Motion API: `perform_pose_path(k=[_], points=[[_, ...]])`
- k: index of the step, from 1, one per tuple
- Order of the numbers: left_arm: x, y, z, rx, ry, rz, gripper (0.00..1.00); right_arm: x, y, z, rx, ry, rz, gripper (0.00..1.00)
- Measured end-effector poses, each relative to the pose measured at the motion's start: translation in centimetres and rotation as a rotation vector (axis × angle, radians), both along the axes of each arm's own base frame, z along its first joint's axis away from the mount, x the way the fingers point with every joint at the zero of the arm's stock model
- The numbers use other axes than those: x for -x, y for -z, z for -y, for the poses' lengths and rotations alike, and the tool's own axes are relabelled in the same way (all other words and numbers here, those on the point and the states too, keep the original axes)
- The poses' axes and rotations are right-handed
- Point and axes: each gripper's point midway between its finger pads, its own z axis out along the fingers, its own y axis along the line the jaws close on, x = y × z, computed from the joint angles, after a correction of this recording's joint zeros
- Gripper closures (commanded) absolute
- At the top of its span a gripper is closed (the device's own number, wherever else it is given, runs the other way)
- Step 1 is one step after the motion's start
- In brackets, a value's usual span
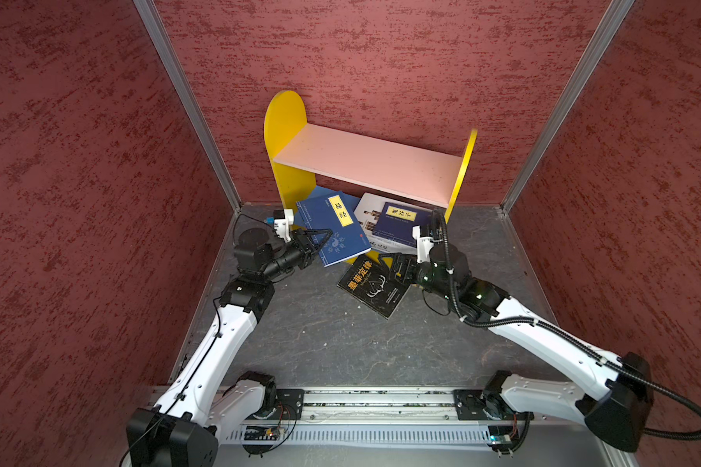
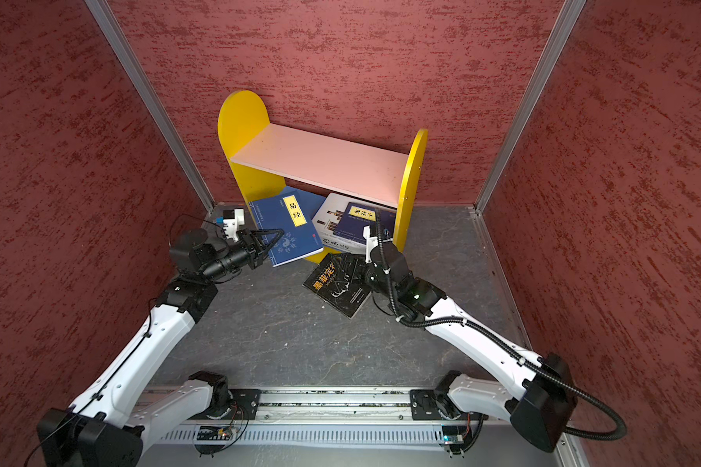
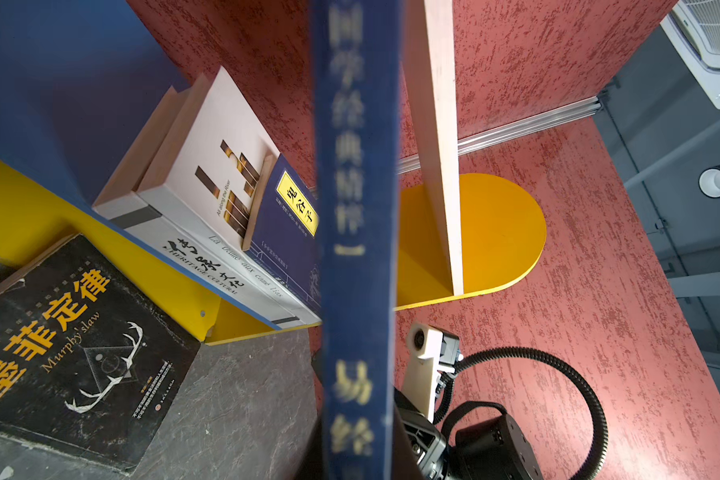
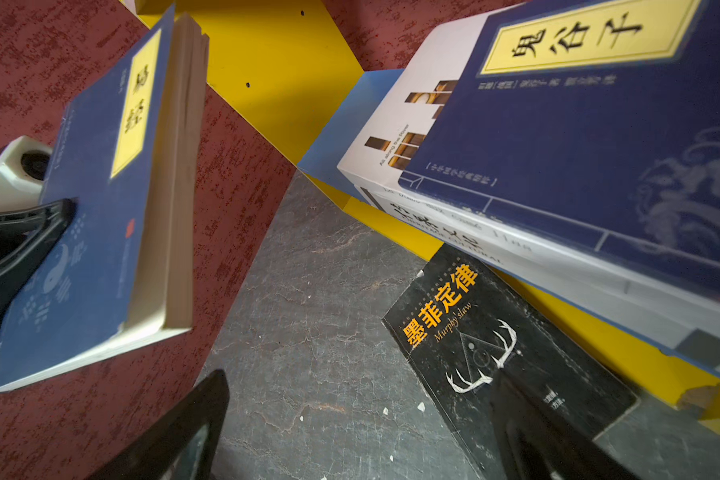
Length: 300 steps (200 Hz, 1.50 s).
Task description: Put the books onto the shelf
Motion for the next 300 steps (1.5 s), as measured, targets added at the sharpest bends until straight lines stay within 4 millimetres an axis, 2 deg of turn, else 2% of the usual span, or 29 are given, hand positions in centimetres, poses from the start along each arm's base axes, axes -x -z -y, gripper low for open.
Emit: perform_pose_path(k=[20,43,67,92,113,136,151,166,187,219,252,300], points=[[-0.4,0.3,0.0,0.0,-0.005,0.001,1.0,1.0,-0.7,1.1,-0.024,0.059,0.017,0.01],[-0.8,0.4,0.0,0.0,-0.008,0.005,1.0,2.2,-2.5,2.6,-0.073,0.127,0.061,0.01],[-1.3,0.5,0.1,0.001,-0.011,0.012,1.0,2.6,-3.3,3.9,-0.111,0.179,0.077,0.01],[-2.3,0.9,0.4,0.0,-0.013,0.011,1.0,2.6,-2.5,4.8,-0.114,0.222,0.069,0.01],[-3.5,1.5,1.2,-0.004,-0.02,0.005,1.0,2.8,-1.5,6.4,-0.129,0.277,0.067,0.01],[-4.2,2.0,3.2,-0.006,-0.005,0.007,1.0,2.9,-1.0,8.3,-0.227,0.348,0.096,0.01],[-4.5,2.0,4.6,-0.001,0.01,0.02,1.0,2.6,-0.5,8.8,-0.295,0.374,0.103,0.02],[-4.8,1.7,5.7,0.006,0.019,0.041,1.0,2.0,-0.3,8.6,-0.333,0.385,0.1,0.05],[-5.3,1.0,6.9,0.028,0.026,0.065,1.0,1.0,-0.2,7.0,-0.331,0.364,0.085,0.05],[-6.3,0.5,7.6,0.058,0.017,0.093,1.0,-0.2,-2.9,4.8,-0.374,0.306,0.111,0.05],[-6.9,0.8,8.0,0.067,0.008,0.095,1.0,-1.0,-4.6,4.4,-0.442,0.275,0.149,0.08],[-8.3,-0.5,8.9,0.117,0.028,0.12,1.0,-3.1,-4.4,2.2,-0.466,0.18,0.124,0.11]])
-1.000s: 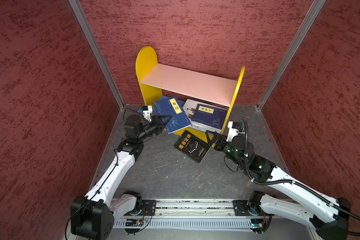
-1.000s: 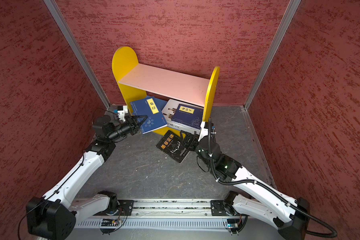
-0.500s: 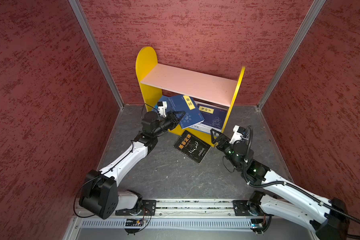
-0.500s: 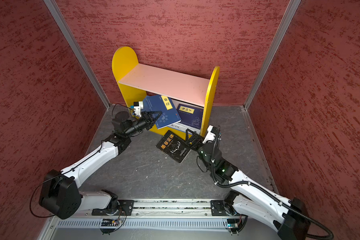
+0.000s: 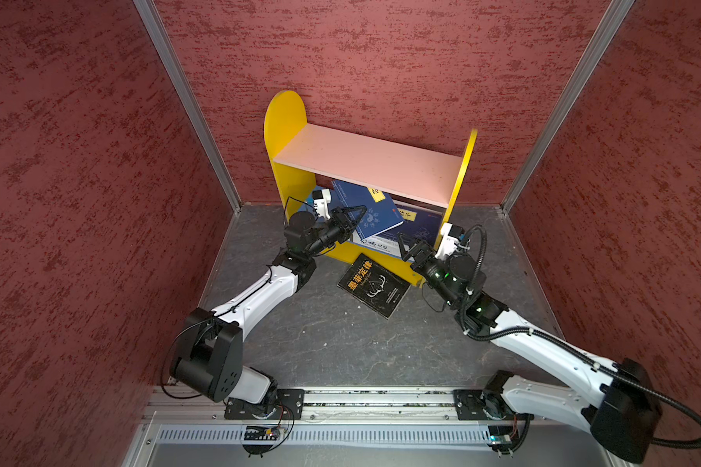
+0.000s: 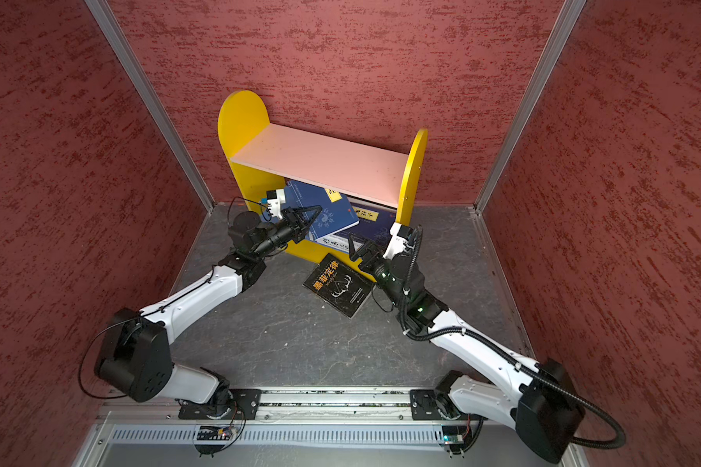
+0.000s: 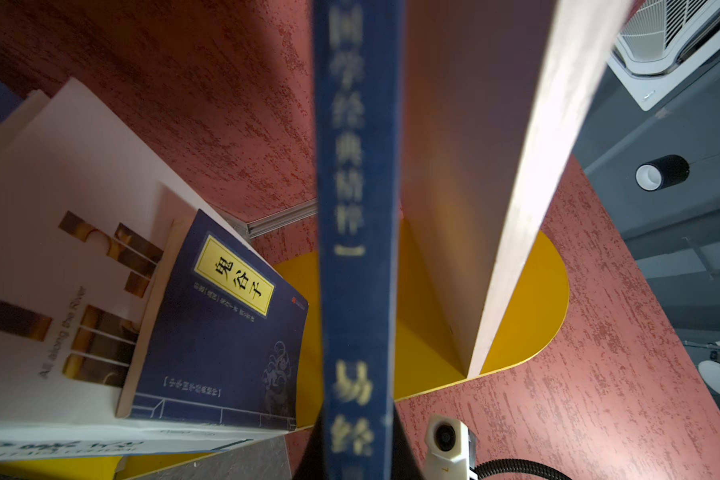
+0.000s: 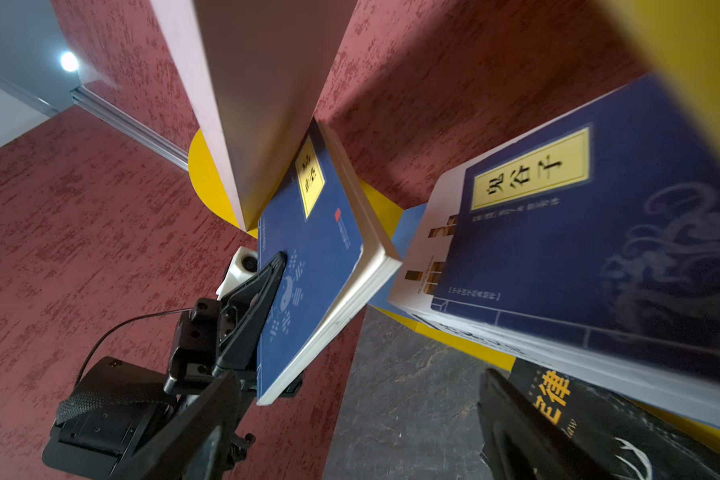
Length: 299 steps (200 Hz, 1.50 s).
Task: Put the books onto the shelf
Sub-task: 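Insert the blue book into the blue lower shelf beside the dark blue book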
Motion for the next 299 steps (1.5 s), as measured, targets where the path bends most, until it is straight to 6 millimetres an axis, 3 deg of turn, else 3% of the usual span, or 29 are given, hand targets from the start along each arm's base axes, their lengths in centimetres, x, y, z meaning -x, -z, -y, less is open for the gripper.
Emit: perform_pose_path(k=[54,113,151,208,237,272,299], points=[[-0.3,-0.1,0.7,0.03,0.027,0.0,1.0,-1.2,-0.3,-2.3,-0.037,-0.124,0.006,0.19],[0.1,0.1,1.7,0.046,0.059,-0.01,1.0,-2.6,-1.4,-4.2,-0.095,-0.206,0.024,0.46],[0.3,-0.3,1.9,0.057,0.064,-0.003,0.99,-3.2,-1.0,-4.1,-0.125,-0.211,0.008,0.65],[0.4,-0.5,2.0,0.067,0.067,-0.001,0.91,-3.3,-2.0,-3.8,-0.181,-0.207,0.016,0.84],[0.4,-0.5,2.0,0.066,0.066,0.003,0.77,-3.3,-2.2,-3.7,-0.197,-0.209,0.015,0.91],[0.6,-0.7,2.2,0.074,0.074,0.002,0.46,-3.2,-1.9,-3.6,-0.19,-0.213,0.008,0.94],[0.8,-0.8,1.8,0.073,0.076,0.0,0.3,-2.5,-1.2,-3.0,-0.169,-0.237,-0.014,0.95]])
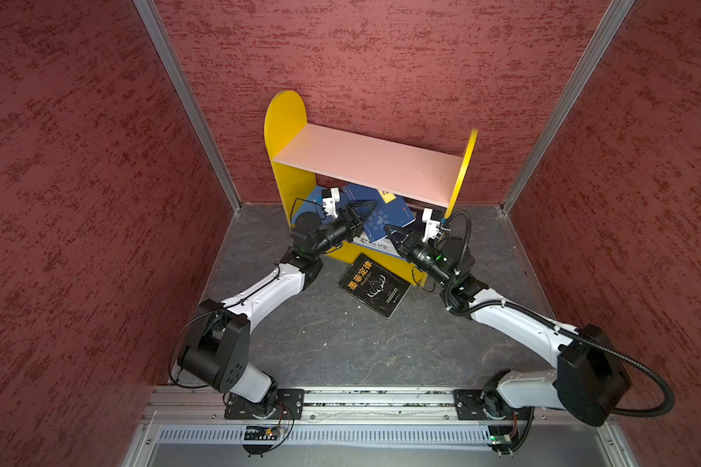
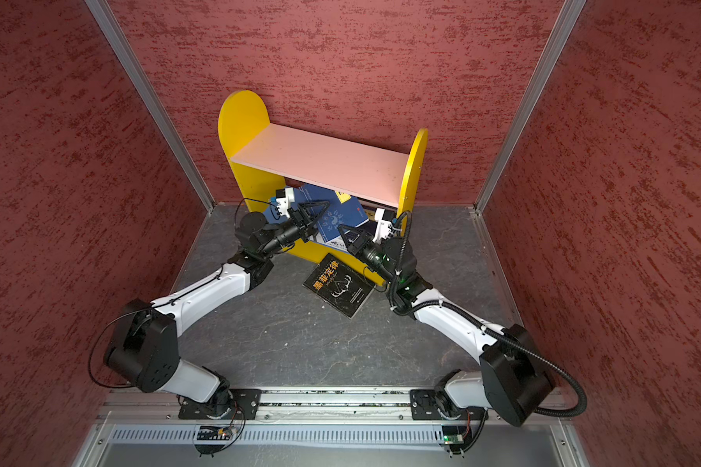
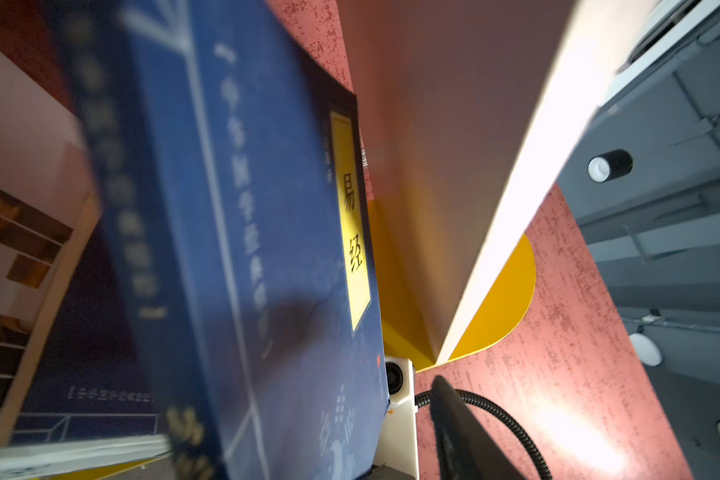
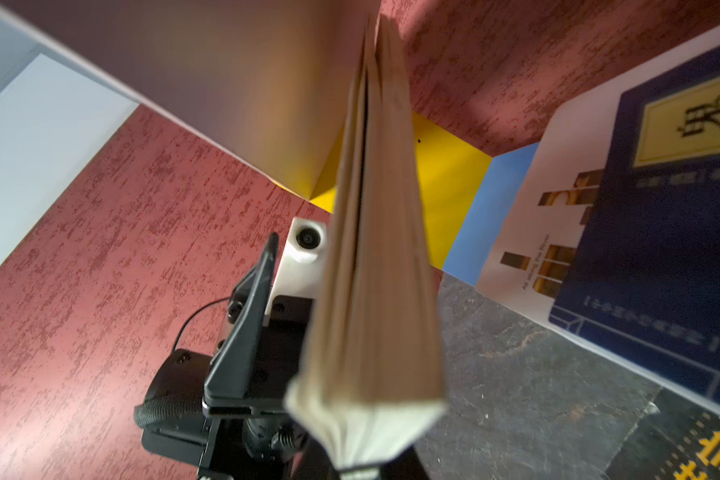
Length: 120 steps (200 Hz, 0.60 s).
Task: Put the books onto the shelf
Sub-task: 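Insert the blue book into the blue lower shelf beside the dark blue book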
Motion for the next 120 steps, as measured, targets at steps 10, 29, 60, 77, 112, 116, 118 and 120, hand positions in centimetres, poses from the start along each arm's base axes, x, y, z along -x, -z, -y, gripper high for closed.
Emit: perform_pose_path(k=[10,29,60,77,112,116,118,120], points=[[0.0,0.1,-0.4,-0.005,-0.002,-0.003,0.26,0.4,0.1,0.3,0.01,-0.016,-0.008,0.95],[0.1,0.4,-2.0,-0.023,-0.006,-0.02,0.22,1.4,0.4,0.9,0.033,-0.07,-0.03,0.95],[0.2,1.3,-5.7,-0.075,-0.012,-0.06,0.21,3.5,1.1,1.9,0.072,-0.148,-0.076,0.96],[0.6,1.9,-7.2,-0.113,0.012,-0.082,0.21,4.7,1.4,2.7,0.084,-0.173,-0.094,0.96],[2.3,2.9,-6.7,-0.18,0.151,-0.121,0.23,5.0,0.7,5.0,0.071,-0.138,-0.084,0.96],[2.6,2.9,-6.5,-0.184,0.166,-0.119,0.24,5.0,0.7,5.0,0.07,-0.14,-0.082,0.96],[2.6,2.9,-6.5,-0.185,0.173,-0.119,0.24,5.1,0.7,5.0,0.069,-0.143,-0.082,0.96],[2.8,2.9,-6.4,-0.186,0.182,-0.12,0.24,5.0,0.7,5.0,0.069,-0.144,-0.082,0.96]])
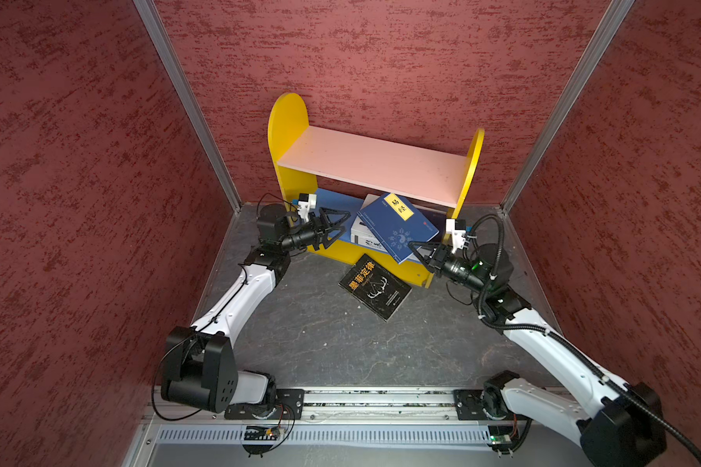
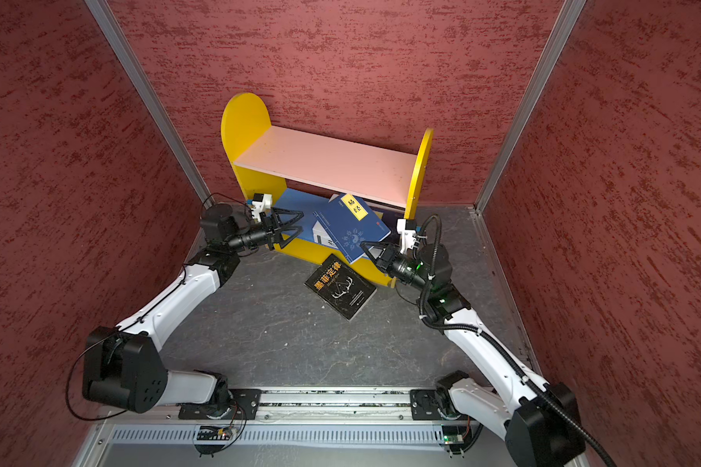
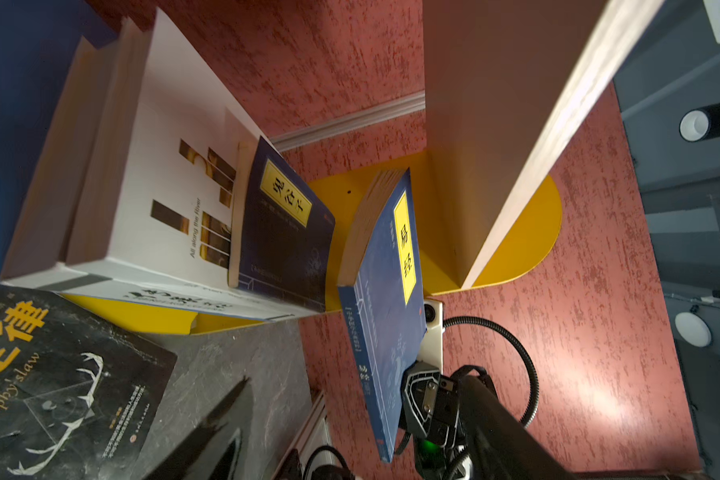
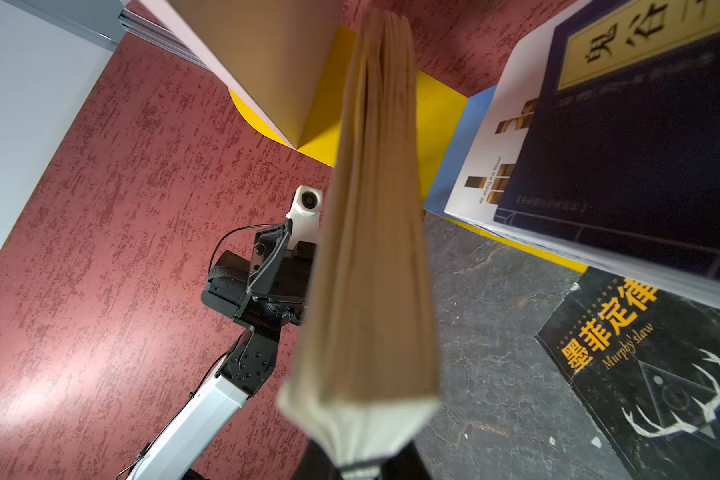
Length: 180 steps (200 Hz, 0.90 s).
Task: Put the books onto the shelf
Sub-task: 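Insert the blue book into the blue lower shelf beside the dark blue book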
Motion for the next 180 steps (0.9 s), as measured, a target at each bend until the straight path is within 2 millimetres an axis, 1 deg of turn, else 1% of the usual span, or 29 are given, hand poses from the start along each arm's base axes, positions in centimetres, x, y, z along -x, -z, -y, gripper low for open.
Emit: perform_pose_path(k=[22,40,66,99,135,160,180], points=[[0.6,0.2,0.4,-0.002,0.051,-0.009,0.25,0.1,0.4,-0.3,0.003,-0.025,-0.014,0.96],[0.7,0.3,0.6,0.001,0.076,-0.018,0.26,0.4,0.5,-0.5,0.005,-0.047,-0.018,0.96],[0.2,0.1,0.9,0.006,0.098,-0.017,0.31,0.7,0.8,-0.8,0.01,-0.069,-0.031,0.96],[-0.4,-0.1,1.5,0.016,0.127,-0.003,0.35,1.2,1.1,-1.0,0.014,-0.103,-0.041,0.96],[-0.4,0.1,2.9,0.022,0.186,-0.01,0.4,1.8,1.1,-1.4,0.014,-0.146,-0.042,0.96],[-0.4,0.4,3.5,0.024,0.213,-0.016,0.53,2.4,1.2,-1.7,0.017,-0.182,-0.045,0.96],[-0.3,0.2,3.7,0.028,0.23,-0.009,0.69,2.6,1.4,-1.8,0.03,-0.198,-0.055,0.95]])
